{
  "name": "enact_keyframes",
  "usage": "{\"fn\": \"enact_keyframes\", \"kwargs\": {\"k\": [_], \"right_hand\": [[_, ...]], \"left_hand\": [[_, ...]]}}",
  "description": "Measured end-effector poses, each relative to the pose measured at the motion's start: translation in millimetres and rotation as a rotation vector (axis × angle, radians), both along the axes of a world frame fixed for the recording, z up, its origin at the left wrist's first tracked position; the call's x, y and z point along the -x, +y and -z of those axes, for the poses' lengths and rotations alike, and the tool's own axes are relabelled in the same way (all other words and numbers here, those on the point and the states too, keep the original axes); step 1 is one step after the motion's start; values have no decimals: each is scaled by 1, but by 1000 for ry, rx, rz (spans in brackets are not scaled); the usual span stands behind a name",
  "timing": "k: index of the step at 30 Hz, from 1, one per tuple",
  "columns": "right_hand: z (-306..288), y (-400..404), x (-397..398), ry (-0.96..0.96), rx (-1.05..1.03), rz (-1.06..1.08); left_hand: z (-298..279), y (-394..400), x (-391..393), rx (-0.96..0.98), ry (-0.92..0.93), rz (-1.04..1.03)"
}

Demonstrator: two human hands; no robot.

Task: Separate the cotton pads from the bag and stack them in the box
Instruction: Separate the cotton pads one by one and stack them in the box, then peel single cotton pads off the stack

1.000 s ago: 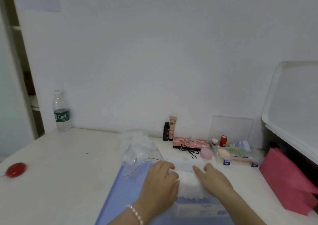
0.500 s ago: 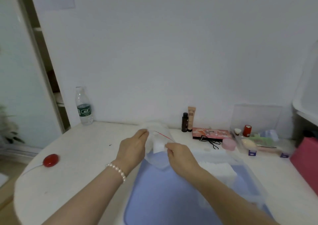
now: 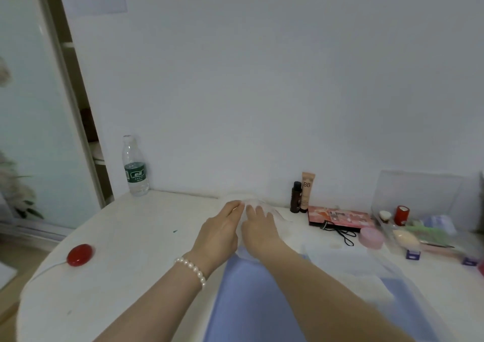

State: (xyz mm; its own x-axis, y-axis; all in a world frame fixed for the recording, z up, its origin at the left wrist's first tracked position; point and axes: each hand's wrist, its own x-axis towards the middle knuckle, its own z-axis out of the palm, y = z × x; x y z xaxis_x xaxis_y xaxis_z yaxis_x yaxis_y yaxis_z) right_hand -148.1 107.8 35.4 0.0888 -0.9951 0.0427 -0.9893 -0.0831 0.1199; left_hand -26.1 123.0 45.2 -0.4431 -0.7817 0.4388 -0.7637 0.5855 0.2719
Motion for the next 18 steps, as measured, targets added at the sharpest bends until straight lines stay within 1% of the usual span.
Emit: {"fn": "enact_keyframes", "kwargs": {"k": [2,4,7,10,14,18], "right_hand": [[7,-4,-2,85,50,-41],[13,-8,3,112,31,-43],[12,-13,12,85,-34,11],[13,-14,12,95,-84,16],[14,-10,14,86,-62,8],[15,7,13,17,-49,-3]], "left_hand": [[1,-4,0,1,34,35],[0,-7,0,-24,19,20],[3,-10,0,-61,-18,16],[7,-13,-4,-89,18,19],[10,-13,-6,-82,31,22],[10,-11,-6,-103,29,-3]]}}
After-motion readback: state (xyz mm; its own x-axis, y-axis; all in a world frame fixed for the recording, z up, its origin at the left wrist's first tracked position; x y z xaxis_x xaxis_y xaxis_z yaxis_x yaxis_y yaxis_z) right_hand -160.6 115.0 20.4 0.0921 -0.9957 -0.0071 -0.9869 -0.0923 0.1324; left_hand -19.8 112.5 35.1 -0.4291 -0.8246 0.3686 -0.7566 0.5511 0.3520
